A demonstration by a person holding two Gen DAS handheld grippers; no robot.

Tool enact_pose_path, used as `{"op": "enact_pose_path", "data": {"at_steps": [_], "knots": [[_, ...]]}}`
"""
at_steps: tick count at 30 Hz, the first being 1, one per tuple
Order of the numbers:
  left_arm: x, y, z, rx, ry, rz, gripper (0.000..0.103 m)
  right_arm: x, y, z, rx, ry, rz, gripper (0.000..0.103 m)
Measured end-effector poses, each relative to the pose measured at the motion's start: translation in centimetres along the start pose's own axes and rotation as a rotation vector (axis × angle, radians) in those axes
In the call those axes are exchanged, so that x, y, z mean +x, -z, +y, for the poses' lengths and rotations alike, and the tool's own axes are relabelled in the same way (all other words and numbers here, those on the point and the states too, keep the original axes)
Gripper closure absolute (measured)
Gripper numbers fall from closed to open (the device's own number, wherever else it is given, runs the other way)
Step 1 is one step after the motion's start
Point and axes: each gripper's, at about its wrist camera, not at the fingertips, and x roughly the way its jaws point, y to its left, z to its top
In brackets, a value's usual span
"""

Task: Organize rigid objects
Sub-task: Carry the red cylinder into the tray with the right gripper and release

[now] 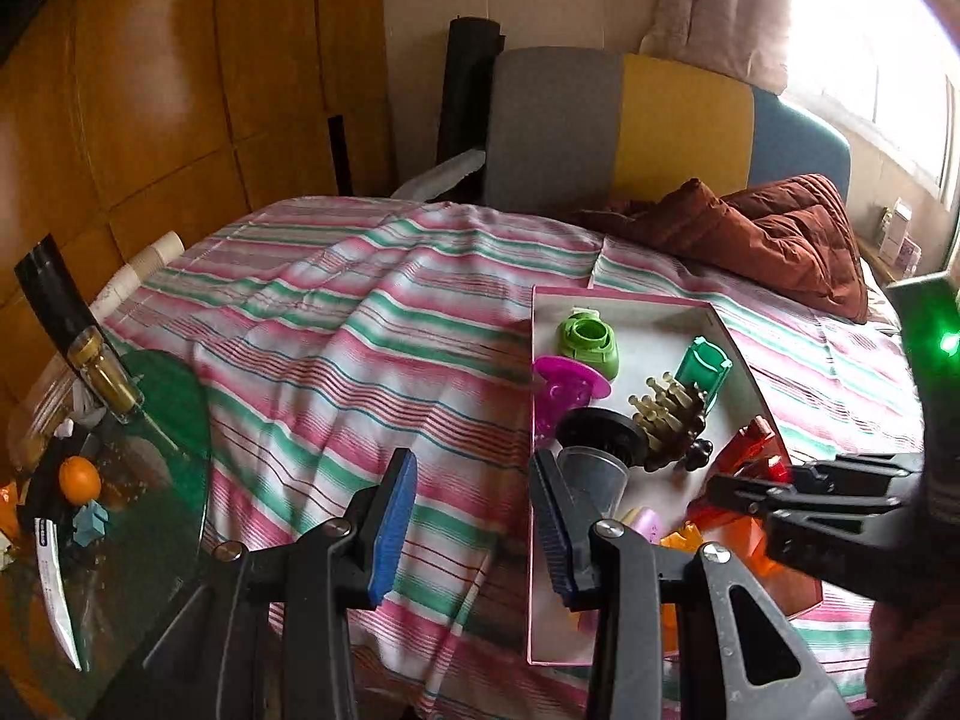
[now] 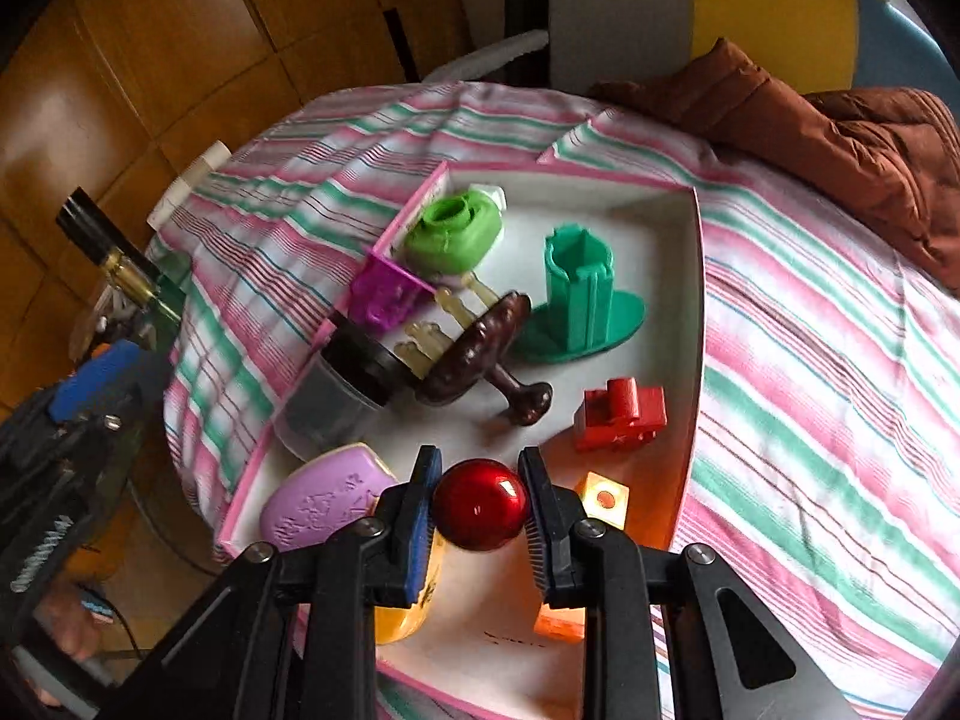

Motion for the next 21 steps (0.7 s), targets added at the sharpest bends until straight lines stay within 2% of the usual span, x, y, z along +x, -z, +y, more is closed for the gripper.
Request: {"op": "enact_pose_path", "data": {"at_steps": [2, 6, 10, 12, 16, 18, 21], "knots": [[-0.3, 0.0, -0.2, 0.014, 0.002, -0.021, 0.064, 0.1, 0.2, -0.1, 0.004, -0.006, -0.003, 0.074], [-0.8, 0.0, -0.9, 0.039, 0.014, -0.042, 0.064, 0.0, 0.2, -0.5, 0.01, -0.01, -0.016, 0.057], [-1.2, 0.1, -1.5, 0.059, 0.017, -0.052, 0.064, -1.0, 0.3, -0.7, 0.029, -0.021, -0.04, 0.052], [-1.2, 0.1, -1.6, 0.061, 0.03, -0.043, 0.064, -1.9, 0.5, -0.9, 0.04, -0.028, -0.061, 0.048], [-0.9, 0.3, -1.8, 0.054, 0.058, -0.012, 0.064, -3.3, 1.2, -1.3, 0.07, -0.037, -0.089, 0.047], [-0.8, 0.4, -1.9, 0.049, 0.069, 0.002, 0.064, -3.9, 1.7, -1.3, 0.079, -0.025, -0.109, 0.047], [-1.0, 0.7, -2.2, 0.048, 0.066, 0.001, 0.064, -5.0, 2.5, -1.0, 0.083, 0.04, -0.16, 0.044]]}}
